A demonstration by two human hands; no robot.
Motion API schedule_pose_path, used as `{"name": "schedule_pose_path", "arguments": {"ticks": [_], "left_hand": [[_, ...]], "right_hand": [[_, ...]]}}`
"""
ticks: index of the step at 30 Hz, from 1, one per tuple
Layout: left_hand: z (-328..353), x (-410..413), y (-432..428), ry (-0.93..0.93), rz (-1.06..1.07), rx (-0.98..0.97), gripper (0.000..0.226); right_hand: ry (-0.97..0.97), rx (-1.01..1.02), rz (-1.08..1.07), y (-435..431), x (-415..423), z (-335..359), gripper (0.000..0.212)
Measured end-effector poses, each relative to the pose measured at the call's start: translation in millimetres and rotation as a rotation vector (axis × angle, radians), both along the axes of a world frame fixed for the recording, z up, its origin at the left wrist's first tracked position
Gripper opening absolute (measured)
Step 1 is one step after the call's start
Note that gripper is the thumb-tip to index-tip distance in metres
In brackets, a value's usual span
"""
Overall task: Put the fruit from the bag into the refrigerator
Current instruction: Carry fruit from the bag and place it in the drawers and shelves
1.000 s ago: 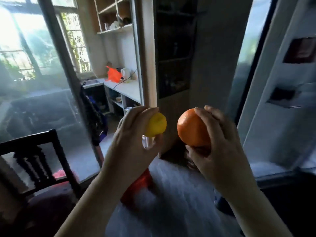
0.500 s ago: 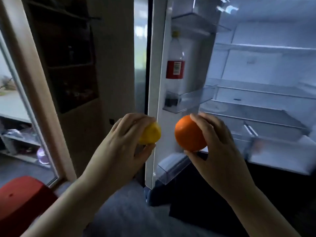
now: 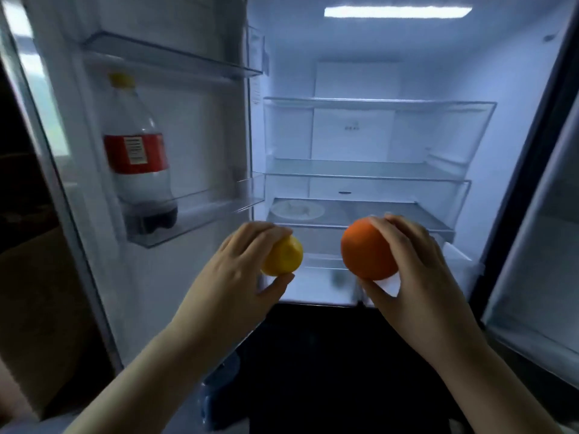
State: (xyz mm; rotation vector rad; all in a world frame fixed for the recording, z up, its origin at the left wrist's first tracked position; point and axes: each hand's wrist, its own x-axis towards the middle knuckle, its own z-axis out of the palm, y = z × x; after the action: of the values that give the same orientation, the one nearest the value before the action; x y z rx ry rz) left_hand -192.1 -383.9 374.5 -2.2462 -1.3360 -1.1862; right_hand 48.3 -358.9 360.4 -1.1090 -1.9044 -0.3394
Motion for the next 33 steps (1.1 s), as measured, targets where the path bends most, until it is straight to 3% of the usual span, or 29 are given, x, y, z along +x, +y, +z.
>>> {"name": "schedule_pose_path", "arguments": {"ticks": [10, 24, 33], "left_hand": [[-34, 91, 116, 0.014, -0.007, -0.116, 0.048], [-80, 146, 362, -0.015, -0.100, -0.265, 0.047], [-95, 233, 485, 0.057, -0.087, -0.295, 0.046]], "right_hand": [[0.029, -0.109, -0.006, 117, 91, -40, 0.082], [0.023, -0.245, -0.083, 312, 161, -78, 0.077], [0.010, -0.466, -0.069, 420, 244, -121, 0.079]]}}
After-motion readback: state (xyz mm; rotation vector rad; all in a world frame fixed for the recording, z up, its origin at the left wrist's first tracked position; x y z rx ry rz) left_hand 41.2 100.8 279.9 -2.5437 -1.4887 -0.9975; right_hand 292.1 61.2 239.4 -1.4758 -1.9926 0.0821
